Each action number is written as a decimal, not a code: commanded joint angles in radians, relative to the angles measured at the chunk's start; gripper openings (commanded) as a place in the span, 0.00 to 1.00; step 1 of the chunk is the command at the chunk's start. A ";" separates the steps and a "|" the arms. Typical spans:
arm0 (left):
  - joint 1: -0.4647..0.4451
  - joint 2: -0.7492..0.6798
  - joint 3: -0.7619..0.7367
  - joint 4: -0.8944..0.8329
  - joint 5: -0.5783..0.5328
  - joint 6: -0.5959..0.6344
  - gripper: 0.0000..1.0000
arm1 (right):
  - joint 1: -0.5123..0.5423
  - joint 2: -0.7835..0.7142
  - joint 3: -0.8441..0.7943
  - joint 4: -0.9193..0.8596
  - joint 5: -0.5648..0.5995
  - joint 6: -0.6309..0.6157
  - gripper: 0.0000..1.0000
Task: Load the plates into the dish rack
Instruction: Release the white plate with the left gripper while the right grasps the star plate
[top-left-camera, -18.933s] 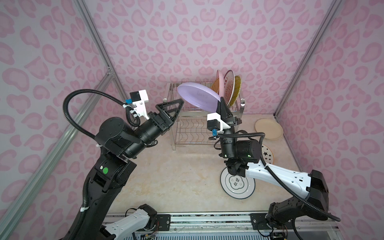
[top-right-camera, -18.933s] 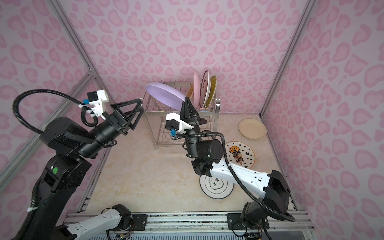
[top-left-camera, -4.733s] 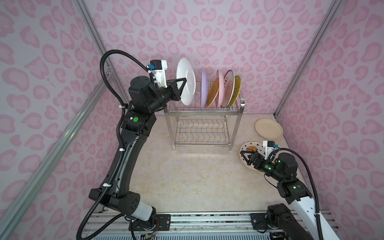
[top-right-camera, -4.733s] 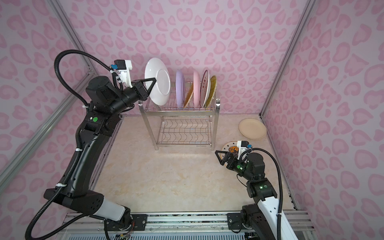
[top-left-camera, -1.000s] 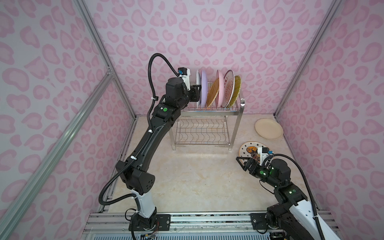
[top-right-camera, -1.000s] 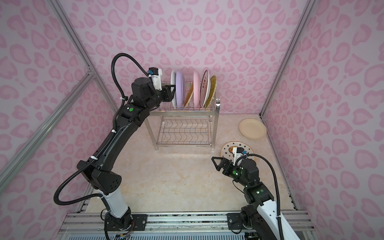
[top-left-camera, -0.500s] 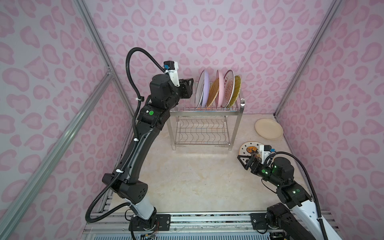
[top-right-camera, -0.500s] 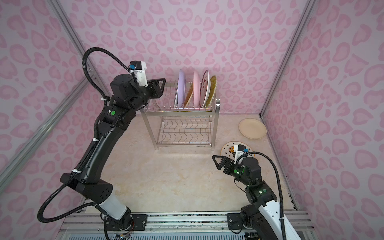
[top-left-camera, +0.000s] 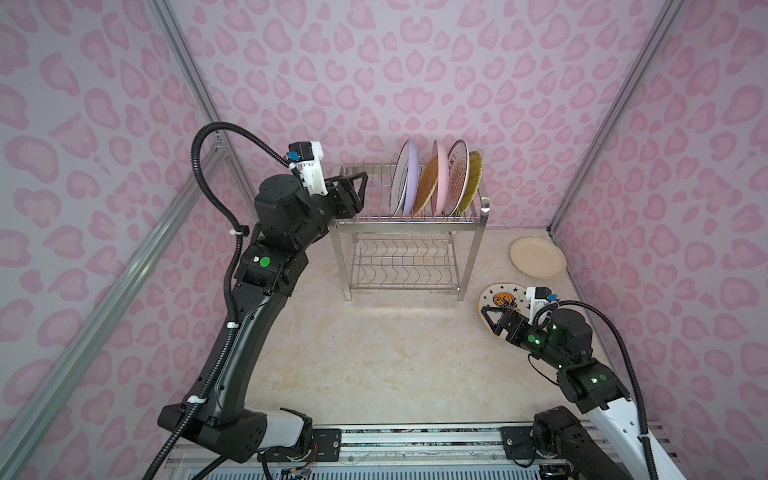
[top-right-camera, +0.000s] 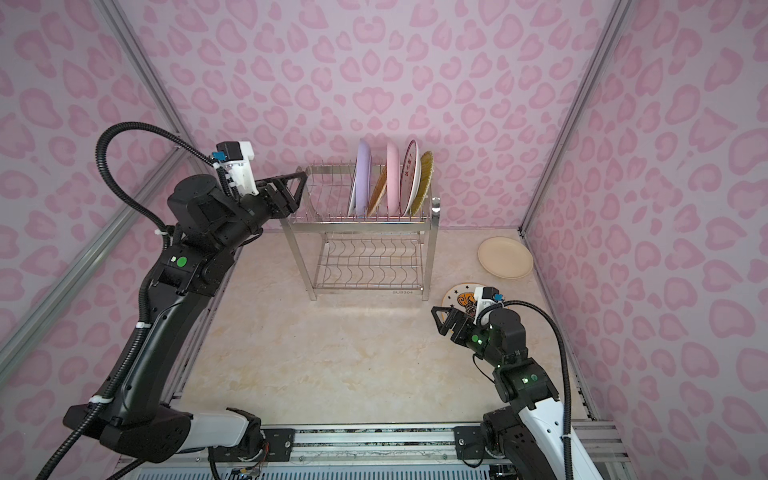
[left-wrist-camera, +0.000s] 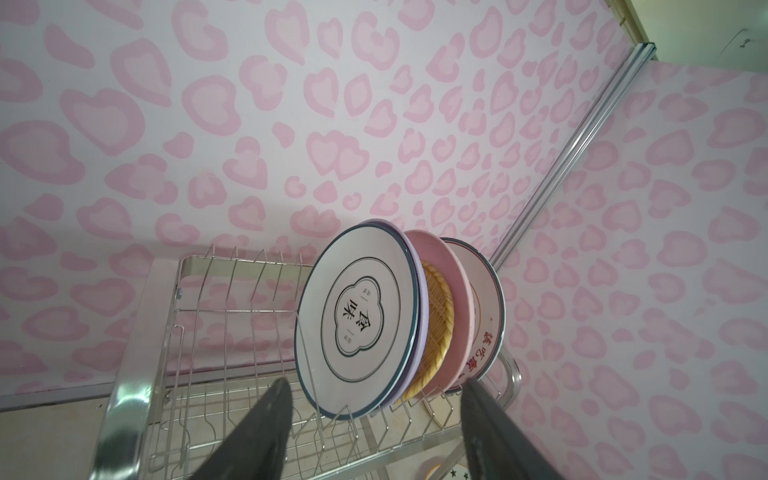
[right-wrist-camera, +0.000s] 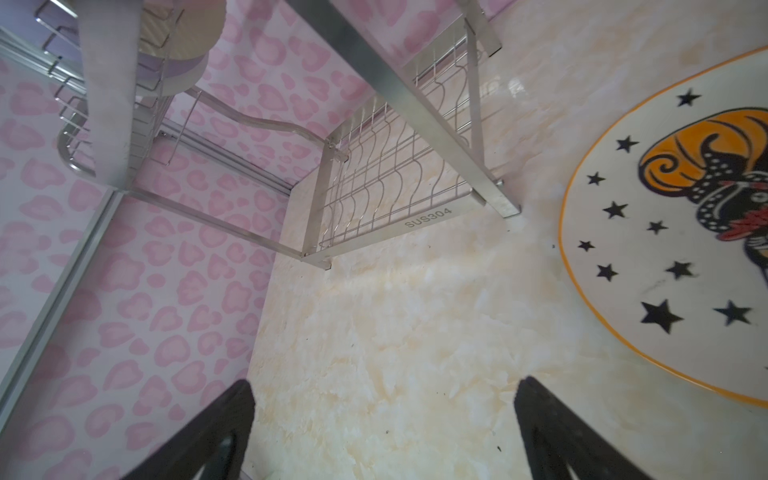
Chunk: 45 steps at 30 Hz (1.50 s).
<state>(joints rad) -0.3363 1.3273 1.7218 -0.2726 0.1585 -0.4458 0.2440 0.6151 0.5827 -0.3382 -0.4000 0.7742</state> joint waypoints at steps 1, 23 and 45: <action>0.018 -0.102 -0.124 0.135 0.095 -0.074 0.76 | -0.052 0.035 0.009 -0.058 -0.015 -0.036 0.98; 0.025 -0.656 -0.887 0.185 0.412 -0.134 0.97 | -0.259 0.118 -0.231 0.028 0.246 0.219 0.88; 0.026 -0.859 -1.061 0.088 0.575 0.056 0.97 | -0.371 0.396 -0.439 0.584 0.170 0.422 0.73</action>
<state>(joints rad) -0.3107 0.4770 0.6693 -0.1875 0.7105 -0.4267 -0.1268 0.9791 0.1631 0.1879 -0.2298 1.1687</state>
